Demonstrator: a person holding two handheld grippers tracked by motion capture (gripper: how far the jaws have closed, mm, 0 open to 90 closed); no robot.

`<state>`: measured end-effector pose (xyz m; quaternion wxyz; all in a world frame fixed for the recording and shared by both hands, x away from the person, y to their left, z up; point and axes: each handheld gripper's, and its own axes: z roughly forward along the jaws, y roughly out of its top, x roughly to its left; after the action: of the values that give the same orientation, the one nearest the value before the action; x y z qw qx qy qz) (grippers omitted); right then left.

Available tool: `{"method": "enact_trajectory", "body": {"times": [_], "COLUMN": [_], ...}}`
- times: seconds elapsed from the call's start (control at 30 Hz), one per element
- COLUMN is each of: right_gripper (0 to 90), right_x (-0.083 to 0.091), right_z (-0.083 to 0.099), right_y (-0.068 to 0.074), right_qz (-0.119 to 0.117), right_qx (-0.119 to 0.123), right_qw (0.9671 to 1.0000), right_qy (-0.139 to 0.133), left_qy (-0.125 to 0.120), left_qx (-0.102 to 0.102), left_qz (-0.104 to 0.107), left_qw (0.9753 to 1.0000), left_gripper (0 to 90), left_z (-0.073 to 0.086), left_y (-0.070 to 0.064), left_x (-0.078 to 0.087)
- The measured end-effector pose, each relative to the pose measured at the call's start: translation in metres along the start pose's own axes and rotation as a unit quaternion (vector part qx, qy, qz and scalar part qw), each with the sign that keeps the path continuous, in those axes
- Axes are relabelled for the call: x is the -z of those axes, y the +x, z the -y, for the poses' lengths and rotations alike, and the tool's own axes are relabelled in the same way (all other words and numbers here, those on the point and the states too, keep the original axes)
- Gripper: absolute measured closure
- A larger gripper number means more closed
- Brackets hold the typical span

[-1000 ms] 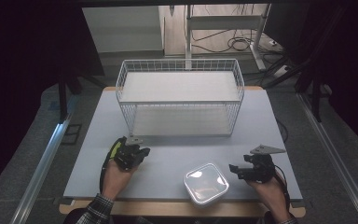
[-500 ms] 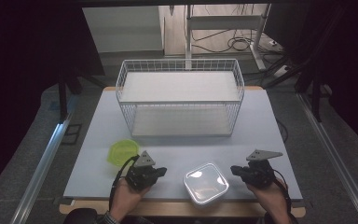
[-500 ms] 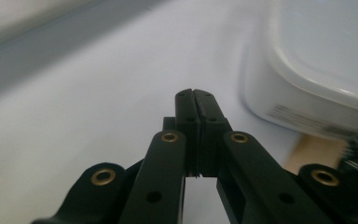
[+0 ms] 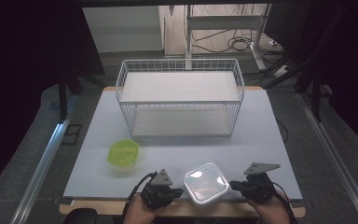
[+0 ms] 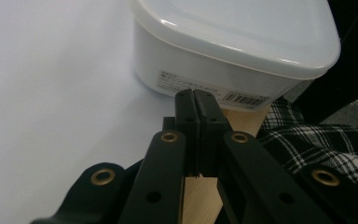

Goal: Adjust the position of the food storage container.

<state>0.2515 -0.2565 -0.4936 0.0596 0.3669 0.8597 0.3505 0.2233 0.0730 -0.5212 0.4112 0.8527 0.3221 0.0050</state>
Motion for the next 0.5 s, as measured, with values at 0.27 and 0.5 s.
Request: {"method": "enact_trajectory", "body": {"times": [0.27,0.5], "right_gripper": [88.6,88.7], "right_x": [-0.002,-0.01], "right_z": [0.002,-0.004], "right_y": [0.008,0.014], "right_qz": [-0.004,-0.006], "right_qx": [0.0,0.006], "right_qw": [1.0,1.0], "right_qy": [0.003,0.001], "left_qy": [0.001,-0.004], "left_qx": [0.009,0.025], "left_qz": [-0.016,-0.035], "left_qw": [0.9998,0.9991], "left_gripper": [89.2,89.2], "left_z": [-0.007,-0.009], "left_y": [0.005,0.017], "left_x": [-0.007,-0.005]}}
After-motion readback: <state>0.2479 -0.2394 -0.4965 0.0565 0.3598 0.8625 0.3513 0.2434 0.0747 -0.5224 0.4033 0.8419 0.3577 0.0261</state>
